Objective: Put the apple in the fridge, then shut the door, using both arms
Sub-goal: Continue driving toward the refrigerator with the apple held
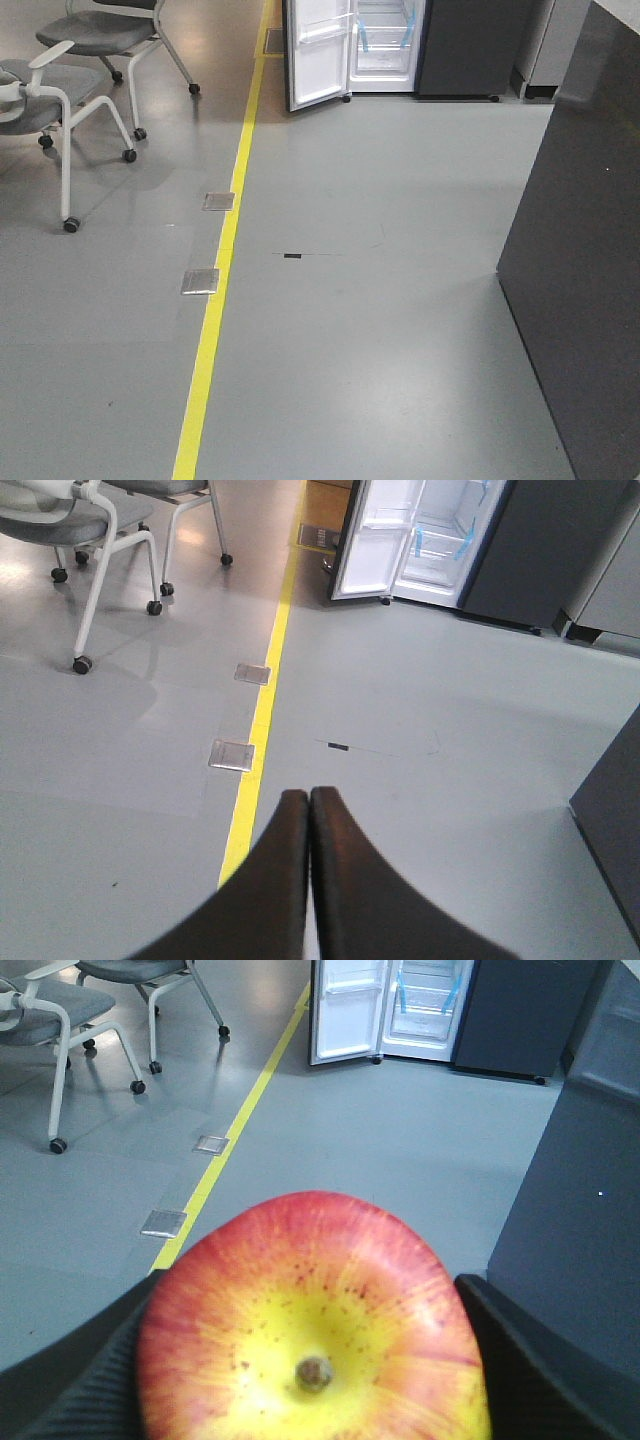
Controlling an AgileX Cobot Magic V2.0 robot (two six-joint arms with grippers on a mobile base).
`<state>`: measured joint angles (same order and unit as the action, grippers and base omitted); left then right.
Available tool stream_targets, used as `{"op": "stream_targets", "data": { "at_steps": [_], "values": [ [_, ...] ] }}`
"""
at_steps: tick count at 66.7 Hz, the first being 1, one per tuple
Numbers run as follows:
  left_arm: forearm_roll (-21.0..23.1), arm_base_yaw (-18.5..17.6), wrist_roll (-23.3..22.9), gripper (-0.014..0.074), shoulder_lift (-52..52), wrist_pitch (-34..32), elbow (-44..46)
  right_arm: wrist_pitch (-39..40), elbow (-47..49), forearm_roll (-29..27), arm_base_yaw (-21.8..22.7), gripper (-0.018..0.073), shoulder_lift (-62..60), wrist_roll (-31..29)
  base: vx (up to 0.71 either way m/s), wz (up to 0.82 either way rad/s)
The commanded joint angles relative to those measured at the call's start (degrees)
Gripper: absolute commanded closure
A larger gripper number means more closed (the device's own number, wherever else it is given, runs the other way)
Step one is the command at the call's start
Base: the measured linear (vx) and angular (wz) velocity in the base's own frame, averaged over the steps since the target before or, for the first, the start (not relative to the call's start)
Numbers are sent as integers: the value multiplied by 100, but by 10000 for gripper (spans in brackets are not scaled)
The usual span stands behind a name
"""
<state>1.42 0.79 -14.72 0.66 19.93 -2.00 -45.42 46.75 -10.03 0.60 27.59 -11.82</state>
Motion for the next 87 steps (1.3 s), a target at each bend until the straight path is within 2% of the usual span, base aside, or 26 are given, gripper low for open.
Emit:
{"op": "stream_targets", "data": {
  "at_steps": [1, 87],
  "values": [
    [3, -14, -1, 602, 89, -442, -103, 513, 133, -57, -13, 386, 42, 11, 10, 4],
    [3, -14, -1, 602, 89, -442, -103, 513, 133, -57, -13, 386, 42, 11, 9, 1]
  ]
}}
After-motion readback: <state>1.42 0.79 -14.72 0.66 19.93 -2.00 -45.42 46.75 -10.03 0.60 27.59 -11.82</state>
